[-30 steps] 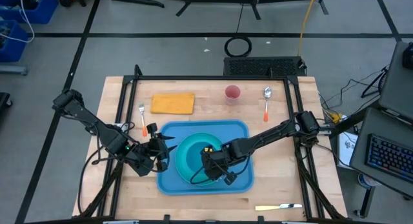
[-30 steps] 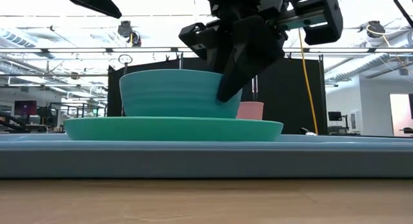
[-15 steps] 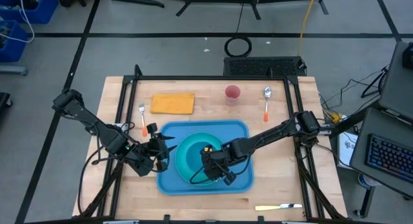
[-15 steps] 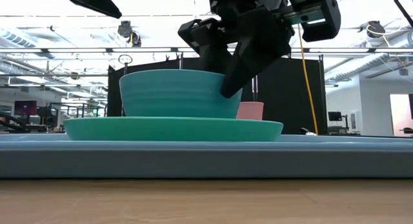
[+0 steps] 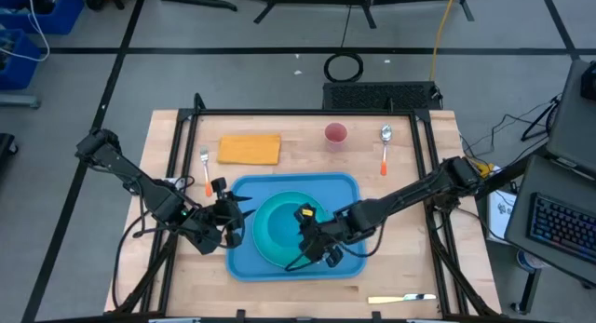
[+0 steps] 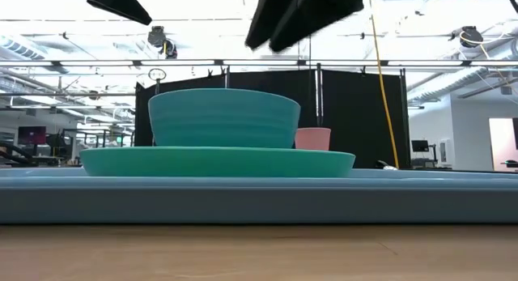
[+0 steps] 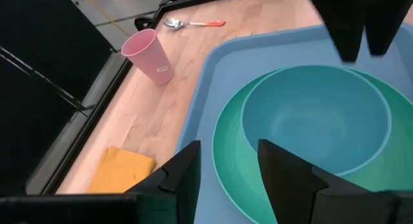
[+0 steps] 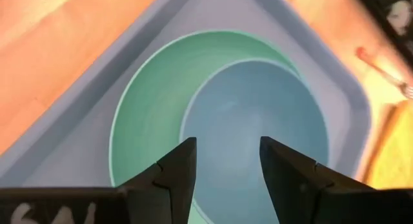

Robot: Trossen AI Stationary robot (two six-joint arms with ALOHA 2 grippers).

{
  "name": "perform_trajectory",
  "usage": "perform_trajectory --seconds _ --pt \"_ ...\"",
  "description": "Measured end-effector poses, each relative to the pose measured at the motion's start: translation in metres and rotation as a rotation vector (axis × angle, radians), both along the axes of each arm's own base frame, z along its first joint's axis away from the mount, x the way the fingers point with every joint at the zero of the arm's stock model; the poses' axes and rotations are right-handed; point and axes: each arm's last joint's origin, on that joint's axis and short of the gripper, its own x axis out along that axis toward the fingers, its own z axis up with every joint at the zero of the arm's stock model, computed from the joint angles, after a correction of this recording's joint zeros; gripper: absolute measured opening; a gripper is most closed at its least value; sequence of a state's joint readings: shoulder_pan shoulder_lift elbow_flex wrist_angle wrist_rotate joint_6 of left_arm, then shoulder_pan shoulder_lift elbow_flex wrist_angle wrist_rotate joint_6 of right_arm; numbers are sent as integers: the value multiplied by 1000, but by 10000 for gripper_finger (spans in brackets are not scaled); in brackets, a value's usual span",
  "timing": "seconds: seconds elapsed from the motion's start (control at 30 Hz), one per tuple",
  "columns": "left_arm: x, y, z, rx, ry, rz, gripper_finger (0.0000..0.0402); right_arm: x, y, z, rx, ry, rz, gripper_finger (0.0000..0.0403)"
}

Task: Set up tray
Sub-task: Put the pink cup on top of the blue tray

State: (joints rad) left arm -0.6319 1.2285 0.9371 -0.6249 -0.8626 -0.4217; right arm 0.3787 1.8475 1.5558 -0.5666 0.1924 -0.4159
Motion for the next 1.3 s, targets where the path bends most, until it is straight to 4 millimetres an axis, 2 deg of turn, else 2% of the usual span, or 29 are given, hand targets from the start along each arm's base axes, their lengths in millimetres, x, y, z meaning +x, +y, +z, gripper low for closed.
perform_trajectory --seconds 0.2,0.3,0.4,0.6,0.7,1.03,1.3 --pt "0 0 0 -3 0 3 159 -15 -2 22 -59 -67 -138 161" --pt "0 0 0 -3 0 3 159 -23 -10 30 -108 -61 -204 159" --pt "0 0 0 -2 1 3 159 -26 -26 40 -84 -64 -267 156" --pt "0 0 0 -2 1 3 159 -26 -68 52 -74 -63 -381 156" --pt "0 0 0 -3 1 4 159 -23 -95 54 -36 -42 -425 155" --pt "-1 0 -1 -5 9 2 159 -30 -189 48 58 85 -617 155" --pt "-1 0 -1 -7 8 4 159 -43 -239 43 149 134 -711 155"
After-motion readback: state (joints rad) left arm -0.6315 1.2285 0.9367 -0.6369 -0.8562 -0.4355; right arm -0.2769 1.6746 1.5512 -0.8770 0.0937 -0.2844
